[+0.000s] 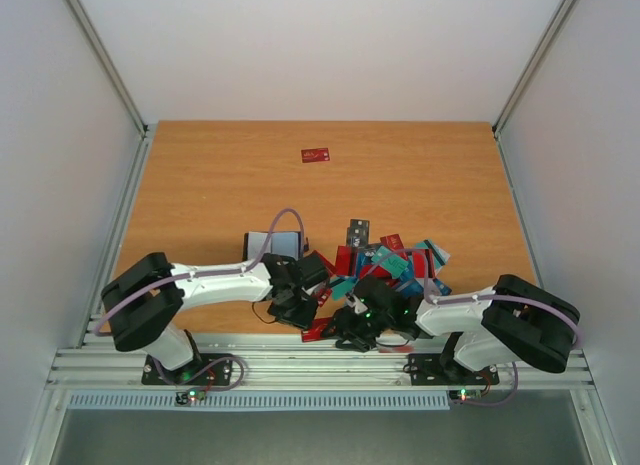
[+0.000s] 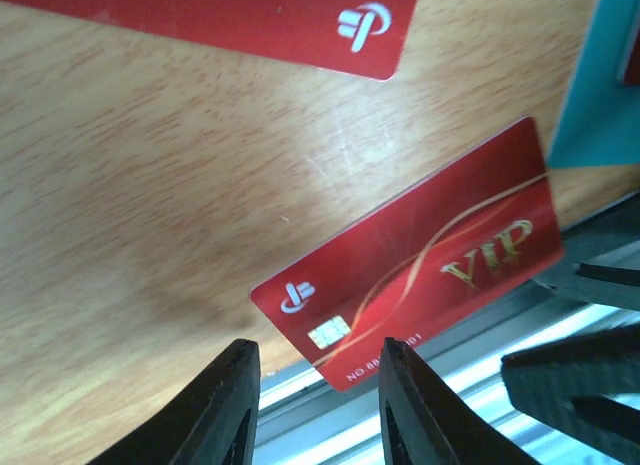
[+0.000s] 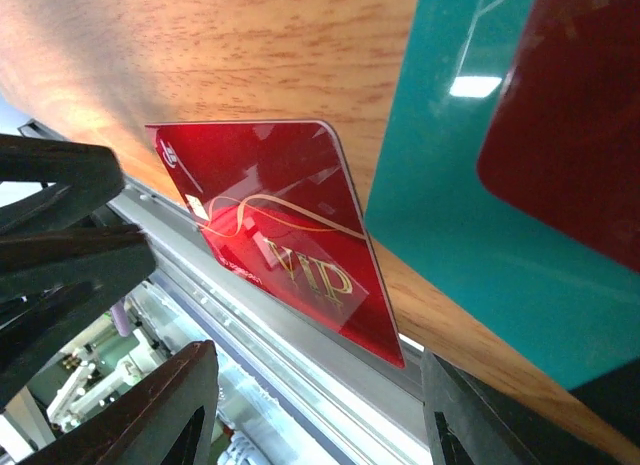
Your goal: Put the credit cards into the card holder
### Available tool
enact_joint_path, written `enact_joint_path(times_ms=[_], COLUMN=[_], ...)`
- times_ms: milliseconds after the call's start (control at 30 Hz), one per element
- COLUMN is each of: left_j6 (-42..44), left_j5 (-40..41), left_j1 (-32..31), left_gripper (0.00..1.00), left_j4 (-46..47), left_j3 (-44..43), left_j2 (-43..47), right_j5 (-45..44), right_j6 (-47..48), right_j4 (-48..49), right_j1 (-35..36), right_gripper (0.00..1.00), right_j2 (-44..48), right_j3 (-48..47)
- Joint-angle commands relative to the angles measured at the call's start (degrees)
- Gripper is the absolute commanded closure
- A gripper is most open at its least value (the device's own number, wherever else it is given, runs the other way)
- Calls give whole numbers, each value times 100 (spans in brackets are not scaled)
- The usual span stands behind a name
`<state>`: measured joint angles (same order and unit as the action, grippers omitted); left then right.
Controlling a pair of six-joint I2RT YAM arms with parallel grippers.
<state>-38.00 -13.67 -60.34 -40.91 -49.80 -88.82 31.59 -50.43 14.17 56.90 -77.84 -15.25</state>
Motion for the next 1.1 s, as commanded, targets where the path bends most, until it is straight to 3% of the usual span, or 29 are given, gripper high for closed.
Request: enact_joint_path(times_ms=[0, 667, 900, 1067], left_j6=[188, 620, 800, 829], left_j5=[-109, -330, -398, -451], left_j1=[17, 22, 22, 22], left_gripper=[65, 66, 66, 66], left_j4=[227, 529, 512, 574], left_j3=[-5, 204, 249, 334], left_j2=[-288, -743, -851, -855], right_j5=[-658, -795, -818, -941], right_j6=[117, 182, 201, 259], right_j4=[-291, -257, -139, -580], right_j1=[-22, -5, 43, 116], right_gripper=[43, 47, 59, 73], right_j2=[-176, -294, -362, -78], right_j3=[-97, -263, -362, -463])
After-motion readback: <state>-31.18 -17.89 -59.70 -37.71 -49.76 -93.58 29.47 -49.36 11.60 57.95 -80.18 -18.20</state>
